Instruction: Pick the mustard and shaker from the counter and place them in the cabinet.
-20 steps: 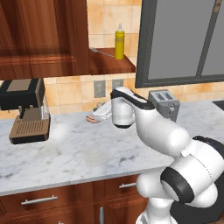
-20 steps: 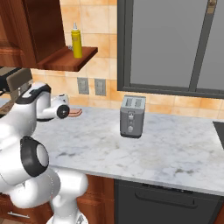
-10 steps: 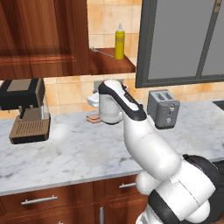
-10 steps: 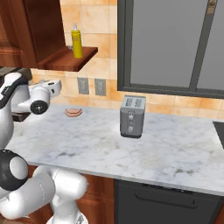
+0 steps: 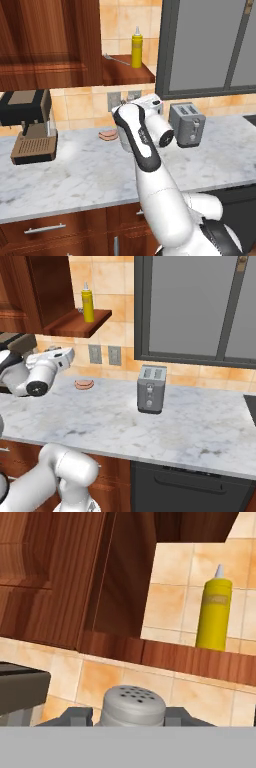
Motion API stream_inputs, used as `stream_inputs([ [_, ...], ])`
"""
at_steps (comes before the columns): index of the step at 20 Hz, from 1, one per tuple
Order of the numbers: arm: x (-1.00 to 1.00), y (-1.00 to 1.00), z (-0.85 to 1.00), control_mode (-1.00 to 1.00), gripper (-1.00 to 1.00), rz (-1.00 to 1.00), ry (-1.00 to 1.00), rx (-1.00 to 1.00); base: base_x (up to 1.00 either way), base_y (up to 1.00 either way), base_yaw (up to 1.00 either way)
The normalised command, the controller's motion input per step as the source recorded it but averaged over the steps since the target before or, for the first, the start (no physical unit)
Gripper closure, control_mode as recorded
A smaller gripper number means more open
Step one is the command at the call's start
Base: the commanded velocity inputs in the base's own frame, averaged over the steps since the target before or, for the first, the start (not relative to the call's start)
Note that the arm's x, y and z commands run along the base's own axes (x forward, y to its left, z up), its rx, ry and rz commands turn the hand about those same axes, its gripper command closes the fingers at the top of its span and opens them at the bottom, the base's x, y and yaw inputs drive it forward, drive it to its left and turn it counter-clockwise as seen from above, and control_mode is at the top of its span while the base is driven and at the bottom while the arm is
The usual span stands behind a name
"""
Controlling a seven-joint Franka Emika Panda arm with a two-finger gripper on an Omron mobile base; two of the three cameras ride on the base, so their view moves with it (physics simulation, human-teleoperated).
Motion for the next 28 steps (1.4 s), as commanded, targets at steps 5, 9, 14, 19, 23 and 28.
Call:
stream_inputs([
  [5,-0.52,-0.53,0.49,-1.00,1.00,-0.01,0.07,0.00,0.00,0.00,0.00],
  [9,-0.40,-0.37,0.94,-1.00,1.00,-0.01,0.04,0.03,0.00,0.00,0.00],
  [14,-0.46,-0.22,0.82,-1.00,1.00,0.00,0.00,0.05,0.00,0.00,0.00],
  [19,-0.33,-0.08,0.51,-1.00,1.00,0.00,-0.01,0.11,0.00,0.00,0.00],
  [23,-0.03,0.05,0.14,-1.00,1.00,0.00,-0.10,0.05,0.00,0.00,0.00],
  [28,0.05,0.24,0.13,-1.00,1.00,0.00,-0.08,0.02,0.00,0.00,0.00],
])
